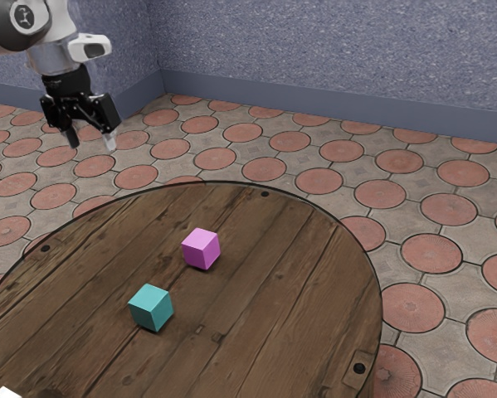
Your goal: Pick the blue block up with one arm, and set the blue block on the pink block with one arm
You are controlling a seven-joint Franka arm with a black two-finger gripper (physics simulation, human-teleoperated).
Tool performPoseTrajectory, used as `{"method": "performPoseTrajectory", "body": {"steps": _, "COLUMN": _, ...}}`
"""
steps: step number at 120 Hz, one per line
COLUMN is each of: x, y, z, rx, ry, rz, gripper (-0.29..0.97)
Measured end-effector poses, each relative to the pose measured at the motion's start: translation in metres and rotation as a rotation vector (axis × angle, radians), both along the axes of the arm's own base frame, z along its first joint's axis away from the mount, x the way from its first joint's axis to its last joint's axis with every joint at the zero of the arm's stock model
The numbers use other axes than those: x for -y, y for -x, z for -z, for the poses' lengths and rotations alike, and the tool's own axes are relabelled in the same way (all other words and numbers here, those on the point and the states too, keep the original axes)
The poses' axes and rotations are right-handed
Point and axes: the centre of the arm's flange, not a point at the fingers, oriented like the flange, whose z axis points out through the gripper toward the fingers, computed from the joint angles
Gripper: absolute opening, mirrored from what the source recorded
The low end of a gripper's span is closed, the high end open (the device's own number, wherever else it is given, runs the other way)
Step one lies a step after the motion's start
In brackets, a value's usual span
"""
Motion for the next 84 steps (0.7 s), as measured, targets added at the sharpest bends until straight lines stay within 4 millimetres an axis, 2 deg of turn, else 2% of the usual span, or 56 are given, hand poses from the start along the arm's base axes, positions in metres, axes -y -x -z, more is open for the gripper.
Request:
{"method": "performPoseTrajectory", "body": {"steps": 10, "x": -0.007, "y": 0.017, "z": 0.034, "rx": -0.034, "ry": 0.017, "rz": -0.013, "gripper": 0.65}}
{"method": "performPoseTrajectory", "body": {"steps": 18, "x": 0.001, "y": 0.028, "z": 0.078, "rx": -0.078, "ry": 0.031, "rz": -0.003, "gripper": 0.65}}
{"method": "performPoseTrajectory", "body": {"steps": 26, "x": 0.016, "y": 0.061, "z": 0.126, "rx": -0.104, "ry": 0.048, "rz": 0.014, "gripper": 0.65}}
{"method": "performPoseTrajectory", "body": {"steps": 35, "x": 0.034, "y": 0.097, "z": 0.154, "rx": -0.065, "ry": 0.045, "rz": 0.041, "gripper": 0.65}}
{"method": "performPoseTrajectory", "body": {"steps": 42, "x": 0.049, "y": 0.110, "z": 0.170, "rx": -0.019, "ry": 0.014, "rz": 0.075, "gripper": 0.65}}
{"method": "performPoseTrajectory", "body": {"steps": 50, "x": 0.054, "y": 0.109, "z": 0.190, "rx": 0.016, "ry": -0.013, "rz": 0.091, "gripper": 0.65}}
{"method": "performPoseTrajectory", "body": {"steps": 64, "x": 0.055, "y": 0.092, "z": 0.222, "rx": 0.054, "ry": -0.041, "rz": 0.098, "gripper": 0.64}}
{"method": "performPoseTrajectory", "body": {"steps": 76, "x": 0.070, "y": 0.081, "z": 0.235, "rx": 0.091, "ry": -0.054, "rz": 0.137, "gripper": 0.64}}
{"method": "performPoseTrajectory", "body": {"steps": 84, "x": 0.072, "y": 0.080, "z": 0.241, "rx": 0.106, "ry": -0.059, "rz": 0.140, "gripper": 0.64}}
